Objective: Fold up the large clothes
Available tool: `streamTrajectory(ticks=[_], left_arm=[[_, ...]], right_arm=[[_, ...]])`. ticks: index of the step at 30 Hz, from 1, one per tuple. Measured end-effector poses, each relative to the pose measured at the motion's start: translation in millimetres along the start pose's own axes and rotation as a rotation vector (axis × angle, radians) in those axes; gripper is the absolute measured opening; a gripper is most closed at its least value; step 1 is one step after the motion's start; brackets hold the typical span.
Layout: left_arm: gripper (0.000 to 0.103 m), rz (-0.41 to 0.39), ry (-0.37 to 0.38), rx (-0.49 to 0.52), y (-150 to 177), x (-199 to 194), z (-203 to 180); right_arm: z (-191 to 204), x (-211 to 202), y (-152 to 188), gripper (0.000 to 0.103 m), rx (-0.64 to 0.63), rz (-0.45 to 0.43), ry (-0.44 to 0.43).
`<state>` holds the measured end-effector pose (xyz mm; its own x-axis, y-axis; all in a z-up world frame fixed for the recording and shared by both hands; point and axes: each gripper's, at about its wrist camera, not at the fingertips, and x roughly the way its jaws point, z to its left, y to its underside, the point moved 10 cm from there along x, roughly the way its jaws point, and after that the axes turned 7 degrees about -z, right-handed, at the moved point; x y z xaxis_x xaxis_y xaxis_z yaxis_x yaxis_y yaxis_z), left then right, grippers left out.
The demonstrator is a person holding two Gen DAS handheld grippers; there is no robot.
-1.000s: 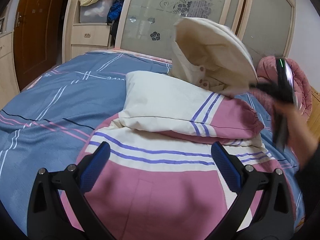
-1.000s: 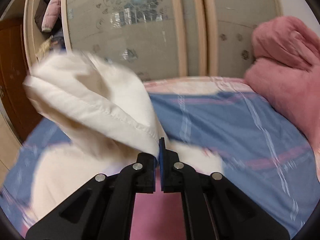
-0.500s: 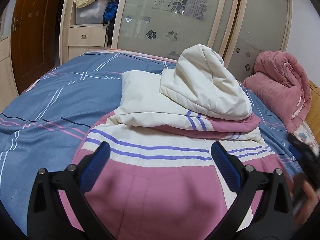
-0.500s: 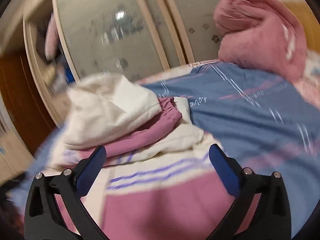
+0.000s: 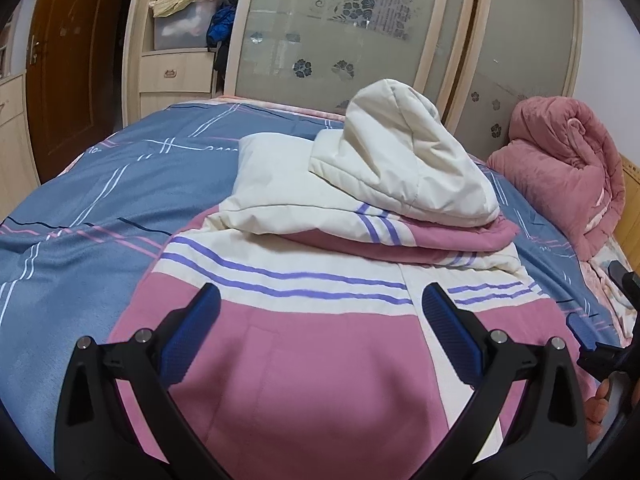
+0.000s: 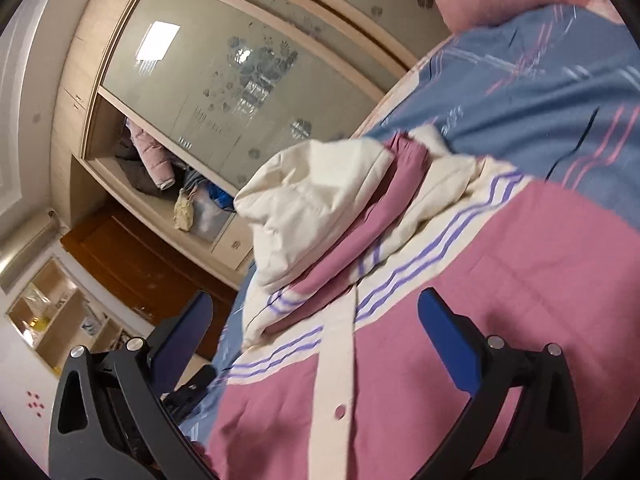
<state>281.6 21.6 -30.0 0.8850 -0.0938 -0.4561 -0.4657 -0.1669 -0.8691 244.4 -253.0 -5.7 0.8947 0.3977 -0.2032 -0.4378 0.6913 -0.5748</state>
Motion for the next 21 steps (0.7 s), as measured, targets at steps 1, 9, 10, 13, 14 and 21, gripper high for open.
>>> streamTrajectory(ticks=[1,9,10,13,14,21], left_arm=[[0.101,-0.006,0.000,0.014,1,0,-3],[0.101,-0.103,0.013,0.252,0,-10,-37],[0.101,-0.132,0.005,0.303,-2,-12,-43],[0.101,-0.157,-0.018,0.379,0,-14,-52],[0.101,-0.150,-0.020,0.375,2,-13,-53],[0.101,-0.070,0.032,0.243,21,-6,-51]], right_arm=[[3,-1,1,0.102,-0.007,0.000,-0.006],[11,-9,-7,0.102,-0.087,-0.044,-0.006],[11,-8,-8,0.102,-0.084,-0.048,-0.009],[7,-5,-13,0.102,-0.051,-0.054,-0.024],[6,-3,-14,0.102,-0.034,-0.048,-0.032],[4,-3,-8,0.102,-0.014,0.004,-0.050]])
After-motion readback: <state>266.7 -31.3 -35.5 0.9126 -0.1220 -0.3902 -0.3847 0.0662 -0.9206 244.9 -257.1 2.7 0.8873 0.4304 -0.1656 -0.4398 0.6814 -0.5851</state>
